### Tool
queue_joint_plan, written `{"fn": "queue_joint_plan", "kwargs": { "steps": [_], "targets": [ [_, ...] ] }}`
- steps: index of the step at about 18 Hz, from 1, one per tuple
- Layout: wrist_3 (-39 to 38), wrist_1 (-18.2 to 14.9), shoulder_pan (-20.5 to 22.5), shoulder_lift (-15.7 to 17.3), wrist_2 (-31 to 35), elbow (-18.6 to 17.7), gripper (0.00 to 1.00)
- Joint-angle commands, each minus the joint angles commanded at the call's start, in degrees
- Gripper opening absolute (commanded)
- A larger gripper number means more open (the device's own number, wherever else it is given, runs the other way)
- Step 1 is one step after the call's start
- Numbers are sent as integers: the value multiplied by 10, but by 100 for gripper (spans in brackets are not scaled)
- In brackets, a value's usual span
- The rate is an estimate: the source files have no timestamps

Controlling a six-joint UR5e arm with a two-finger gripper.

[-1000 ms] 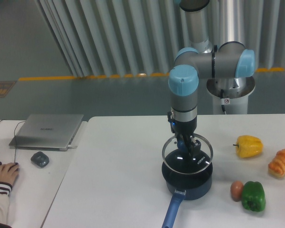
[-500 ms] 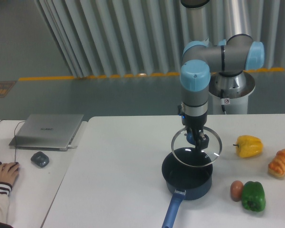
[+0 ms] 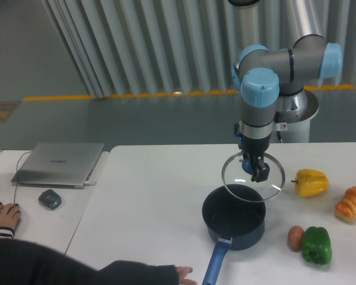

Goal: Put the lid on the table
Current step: 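Lift the glass lid up off the blue saucepan, then carry the held lid sideways away from the saucepan toward the peppers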

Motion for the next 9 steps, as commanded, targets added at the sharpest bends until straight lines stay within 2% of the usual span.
{"fn": "queue_joint_plan", "kwargs": {
  "steps": [9],
  "targets": [
    [52, -8, 10, 8, 6, -14, 56]
  ]
}}
